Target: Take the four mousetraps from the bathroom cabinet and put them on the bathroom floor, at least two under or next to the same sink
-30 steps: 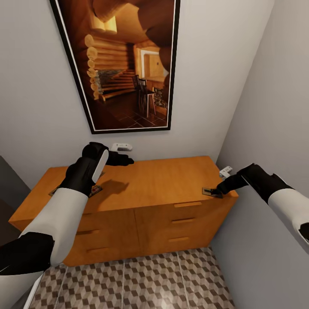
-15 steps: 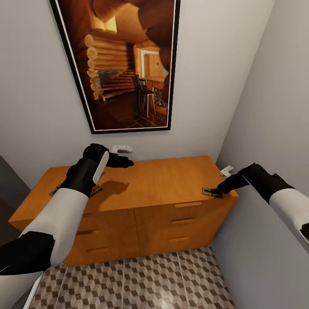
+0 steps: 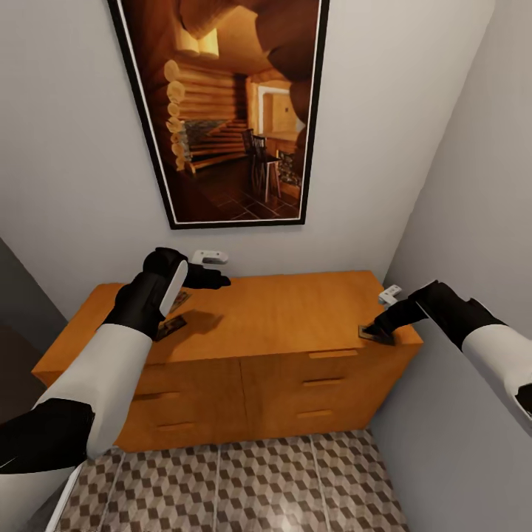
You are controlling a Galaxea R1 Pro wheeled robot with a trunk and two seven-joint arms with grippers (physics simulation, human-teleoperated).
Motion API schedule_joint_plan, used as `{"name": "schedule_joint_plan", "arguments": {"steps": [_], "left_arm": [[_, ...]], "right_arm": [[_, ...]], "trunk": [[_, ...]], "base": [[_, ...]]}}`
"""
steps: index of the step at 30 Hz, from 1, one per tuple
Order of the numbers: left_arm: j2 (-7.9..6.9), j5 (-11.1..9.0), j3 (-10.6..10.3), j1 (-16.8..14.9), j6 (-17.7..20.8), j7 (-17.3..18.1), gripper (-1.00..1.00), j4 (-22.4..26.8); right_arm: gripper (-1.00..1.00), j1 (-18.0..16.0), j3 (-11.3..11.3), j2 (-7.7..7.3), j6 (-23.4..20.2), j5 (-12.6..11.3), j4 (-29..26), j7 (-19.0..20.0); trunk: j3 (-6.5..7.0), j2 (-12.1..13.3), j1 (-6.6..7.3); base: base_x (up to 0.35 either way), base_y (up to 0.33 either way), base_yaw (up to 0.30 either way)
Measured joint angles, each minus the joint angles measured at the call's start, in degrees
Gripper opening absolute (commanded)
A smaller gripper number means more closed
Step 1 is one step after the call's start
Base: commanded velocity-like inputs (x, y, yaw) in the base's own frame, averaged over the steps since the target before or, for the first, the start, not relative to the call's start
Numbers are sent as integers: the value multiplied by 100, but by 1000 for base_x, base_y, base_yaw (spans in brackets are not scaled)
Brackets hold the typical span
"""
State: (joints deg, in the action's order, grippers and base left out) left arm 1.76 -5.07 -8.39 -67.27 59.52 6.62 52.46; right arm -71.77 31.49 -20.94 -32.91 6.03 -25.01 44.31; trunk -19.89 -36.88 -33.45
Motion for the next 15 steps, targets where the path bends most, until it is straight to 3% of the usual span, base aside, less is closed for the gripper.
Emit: {"name": "schedule_joint_plan", "arguments": {"steps": [15], "left_arm": [[9, 3, 0, 0, -1, 5, 100, 7]], "right_arm": [[100, 0, -1, -37, 20, 4, 1, 40]], "trunk": [[0, 1, 0]], "base": [[0, -15, 17]]}}
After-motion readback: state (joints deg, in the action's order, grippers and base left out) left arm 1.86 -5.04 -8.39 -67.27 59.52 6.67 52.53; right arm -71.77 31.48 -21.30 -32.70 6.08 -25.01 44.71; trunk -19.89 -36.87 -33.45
